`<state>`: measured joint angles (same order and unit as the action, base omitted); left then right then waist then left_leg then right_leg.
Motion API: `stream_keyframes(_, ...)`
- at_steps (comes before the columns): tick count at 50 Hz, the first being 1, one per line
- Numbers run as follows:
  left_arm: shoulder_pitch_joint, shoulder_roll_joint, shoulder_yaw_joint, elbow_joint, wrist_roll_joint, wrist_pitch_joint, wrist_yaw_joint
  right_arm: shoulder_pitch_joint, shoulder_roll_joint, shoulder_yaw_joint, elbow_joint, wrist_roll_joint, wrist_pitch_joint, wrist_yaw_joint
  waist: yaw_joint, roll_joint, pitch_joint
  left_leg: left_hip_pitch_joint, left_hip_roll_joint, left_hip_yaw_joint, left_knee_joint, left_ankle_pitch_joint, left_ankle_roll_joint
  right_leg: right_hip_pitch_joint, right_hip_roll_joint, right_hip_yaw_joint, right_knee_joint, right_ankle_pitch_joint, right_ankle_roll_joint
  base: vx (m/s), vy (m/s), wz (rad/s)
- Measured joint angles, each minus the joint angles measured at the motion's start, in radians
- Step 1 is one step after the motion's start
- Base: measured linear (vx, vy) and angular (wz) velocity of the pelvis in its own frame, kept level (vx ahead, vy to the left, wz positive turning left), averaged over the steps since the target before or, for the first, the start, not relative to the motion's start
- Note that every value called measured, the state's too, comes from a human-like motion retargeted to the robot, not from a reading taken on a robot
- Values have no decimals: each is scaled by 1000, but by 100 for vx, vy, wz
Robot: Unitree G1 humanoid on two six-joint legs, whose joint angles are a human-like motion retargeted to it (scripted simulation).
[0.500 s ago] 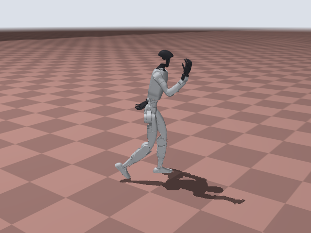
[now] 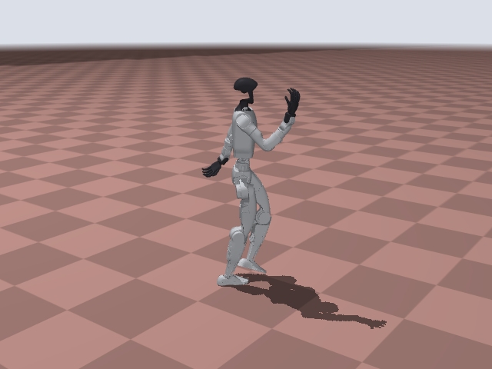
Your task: Kungfu
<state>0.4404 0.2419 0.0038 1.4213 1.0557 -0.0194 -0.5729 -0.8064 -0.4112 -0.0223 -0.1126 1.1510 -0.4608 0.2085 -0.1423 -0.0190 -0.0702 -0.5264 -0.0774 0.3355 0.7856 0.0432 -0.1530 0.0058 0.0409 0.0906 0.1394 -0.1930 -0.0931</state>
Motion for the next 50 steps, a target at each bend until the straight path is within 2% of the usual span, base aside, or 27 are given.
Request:
stream_keyframes(3, 49, -44, 11, 57, 24, 10, 26, -8, -20, -18, -7, -16, -9, 9, 45, -16, 1, -95, 26, 27, -66, 26, 36, 29, 22, 18, -6, -40, -10, 47, -28, -13)
stream_keyframes(7, 80, -91, 41, 132, 32, 40, -3, -17, -42, -36, -20, -37, -33, -1, 114, -23, 39, -179, 60, 48, -177, 62, 112, 83, 40, 21, 6, -90, 11, 57, -26, -25)
stream_keyframes(12, 124, -114, 87, 173, 41, 44, -59, -26, -48, -47, -20, -41, -37, 4, 168, -46, 52, -253, 82, 82, -316, -20, 288, 151, 31, 12, 21, -119, 51, 73, -21, -17)
stream_keyframes(15, 141, -109, 125, 184, 31, 57, -46, -22, -35, -42, -6, -37, -33, 23, 192, -64, 43, -259, 73, 43, -421, -70, 327, 195, 15, 19, 31, -79, 97, 111, -19, -36)
stream_keyframes(17, 134, -98, 151, 192, 1, 74, -16, -9, -24, -44, 18, -42, -28, 48, 213, -67, 46, -215, 73, 8, -494, -21, 317, 242, 7, 23, 36, -17, 139, 111, -16, -57)
stream_keyframes(18, 125, -92, 165, 195, -16, 87, 6, 1, -17, -46, 36, -50, -25, 61, 225, -66, 45, -180, 82, 8, -523, 109, 324, 265, 2, 21, 38, 26, 163, 116, -12, -37)
stream_keyframes(19, 116, -84, 177, 198, -35, 100, 34, 19, -12, -50, 60, -63, -20, 72, 221, -75, 30, -159, 86, 36, -529, 121, 345, 279, -16, -1, 40, 88, 193, 131, -10, 2)
stream_keyframes(20, 107, -76, 188, 202, -53, 114, 65, 40, -7, -53, 88, -77, -14, 84, 210, -89, 7, -146, 88, 78, -524, 73, 373, 287, -40, -33, 41, 158, 226, 149, -11, 60)
stream_keyframes(22, 44, -35, 198, 252, -110, 144, 131, 147, 53, -83, 157, -135, 23, 155, 160, -111, -39, -194, 16, -56, -426, 15, 344, 285, -64, -75, 100, 347, 295, 135, -14, 59)
stream_keyframes(23, -26, -21, 219, 272, -125, 172, 149, 173, 94, -72, 220, -186, 29, 188, 149, -109, -44, -178, 35, -23, -420, -14, 352, 262, -72, -58, 153, 431, 323, 95, -11, 32)
stream_keyframes(25, -160, -3, 256, 275, -130, 249, 216, 218, 137, -72, 438, -308, 49, 244, 113, -62, -36, -104, 75, -22, -372, -117, 343, 232, -36, -105, 248, 591, 345, 86, -7, 74)
stream_keyframes(27, -258, 18, 241, 230, -210, 254, 327, 281, 169, -113, 730, -505, 137, 309, 91, -31, -38, -20, 87, -73, -370, -178, 330, 178, -11, -145, 363, 550, 350, 96, -18, 59)
stream_keyframes(30, -430, 80, 176, 125, -359, 145, 477, 344, 191, -149, 1278, -960, 237, 366, 55, -20, -24, 109, 88, -95, -416, -202, 320, 57, -7, -147, 533, 373, 331, 92, -21, 27)
stream_keyframes(31, -477, 88, 166, 78, -360, 110, 477, 360, 175, -134, 1403, -1061, 266, 334, 35, -4, -21, 149, 88, -117, -436, -211, 312, 25, 14, -141, 544, 344, 338, 81, -9, 67)
stream_keyframes(34, -651, 99, 138, -114, -338, -1, 398, 453, 148, -87, 1749, -1366, 401, 137, -22, 35, 1, 280, 75, -172, -503, -232, 298, -79, 50, -119, 538, 266, 346, 83, -8, 88)
stream_keyframes(36, -781, 98, 135, -263, -306, -91, 319, 601, 166, -95, 1813, -1506, 529, -2, -66, 49, 21, 361, 55, -219, -543, -244, 293, -145, 53, -110, 495, 234, 332, 88, -21, 127)
stream_keyframes(38, -910, 106, 91, -428, -314, -174, 284, 784, 201, -127, 1813, -1572, 596, -107, -121, 59, 37, 432, 37, -286, -570, -258, 286, -206, 37, -118, 434, 219, 309, 81, -30, 167)
stream_keyframes(40, -1028, 118, 21, -606, -345, -223, 317, 977, 244, -190, 1794, -1614, 577, -161, -171, 66, 54, 497, 23, -347, -590, -276, 282, -264, 13, -115, 369, 213, 277, 81, -42, 159)
stream_keyframes(43, -1187, 176, -51, -867, -409, -314, 408, 1258, 312, -240, 1721, -1608, 521, -126, -255, 76, 90, 586, 15, -424, -604, -314, 273, -341, -9, -60, 276, 246, 243, 58, -38, 131)
stream_keyframes(46, -1335, 282, -94, -1085, -540, -377, 508, 1465, 338, -269, 1735, -1582, 490, -63, -341, 85, 129, 664, 24, -468, -594, -356, 255, -397, -27, 11, 176, 339, 206, 66, -50, 89)
stream_keyframes(48, -1421, 353, -95, -1199, -616, -405, 574, 1547, 337, -310, 1795, -1578, 508, -66, -393, 87, 153, 716, 31, -479, -579, -385, 241, -417, -38, 62, 95, 397, 182, 57, -36, 53)
stream_keyframes(50, -1494, 419, -71, -1276, -640, -437, 625, 1620, 336, -361, 1813, -1569, 569, -104, -446, 88, 177, 776, 42, -482, -572, -405, 226, -427, -49, 94, 14, 412, 162, 74, -59, 35)
